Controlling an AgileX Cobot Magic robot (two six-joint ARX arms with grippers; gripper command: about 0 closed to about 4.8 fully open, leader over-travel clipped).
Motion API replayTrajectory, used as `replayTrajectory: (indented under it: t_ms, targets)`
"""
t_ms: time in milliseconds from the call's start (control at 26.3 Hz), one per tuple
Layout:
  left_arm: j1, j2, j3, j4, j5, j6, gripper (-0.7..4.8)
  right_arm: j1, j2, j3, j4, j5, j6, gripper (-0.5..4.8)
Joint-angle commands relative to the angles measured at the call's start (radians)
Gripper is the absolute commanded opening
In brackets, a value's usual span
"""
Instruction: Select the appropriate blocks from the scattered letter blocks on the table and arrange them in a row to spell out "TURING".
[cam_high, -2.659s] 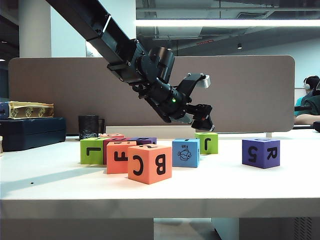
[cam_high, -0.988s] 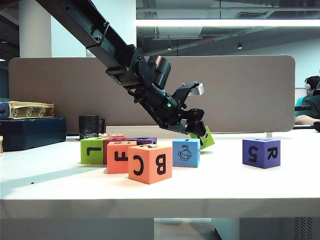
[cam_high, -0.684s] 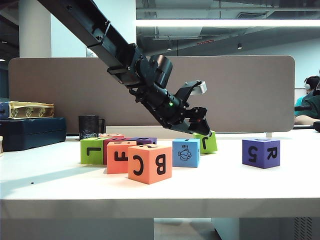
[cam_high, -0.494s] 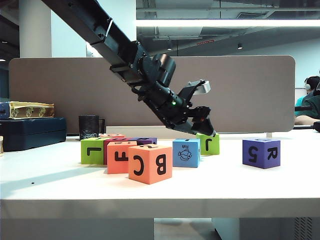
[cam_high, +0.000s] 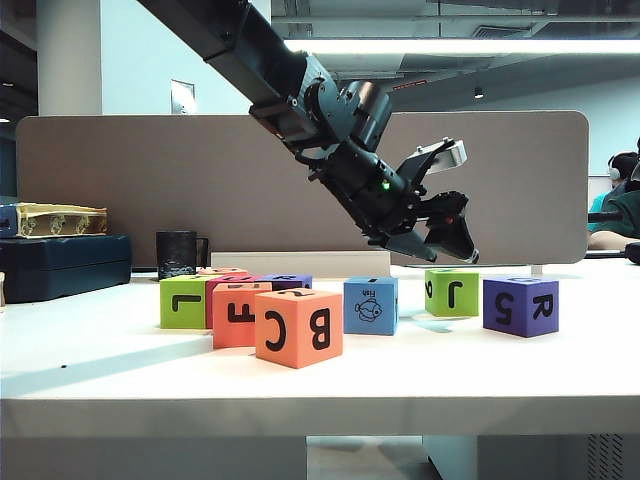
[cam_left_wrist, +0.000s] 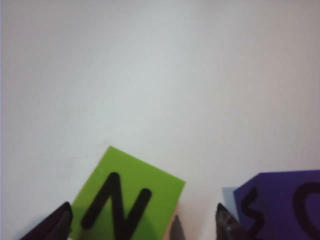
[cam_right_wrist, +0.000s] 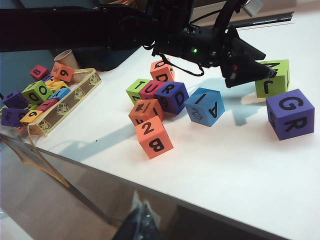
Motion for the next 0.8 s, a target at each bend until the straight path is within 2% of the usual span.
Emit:
replayTrajectory:
  t_ms: [38,266,380,418,532,798]
  targets:
    - [0.004,-0.008,0.012,0.002,-0.014,-0.005,3.63,0.0,-0.011,0.003,0.018,0.002,-0.004,-0.01]
    - [0.012,-0.007,0.031,-0.008,-0.002,0.07,3.83,0.0,-0.011,0.004,0.018,0.002,-0.003,-0.01]
    - [0.017,-0.005,0.031,-0.042,0.056,0.127,4.73,0.0,-0.011,0.004,0.018,0.002,-0.003,-0.01]
    - [0.02,-0.005,0.031,-0.049,0.059,0.15,4.79,0.0,-0.011,0.004,0.018,0.002,-0.003,-0.01]
    - [0.021,0.007,0.031,-0.043,0.058,0.216,4.79,0.0,-0.011,0.004,0.018,0.001,-0.003,-0.01]
    - [0.026,0.02,0.031,-0.027,0.041,0.219,4.79,0.0,-0.011,0.004,0.018,0.001,-0.003,-0.01]
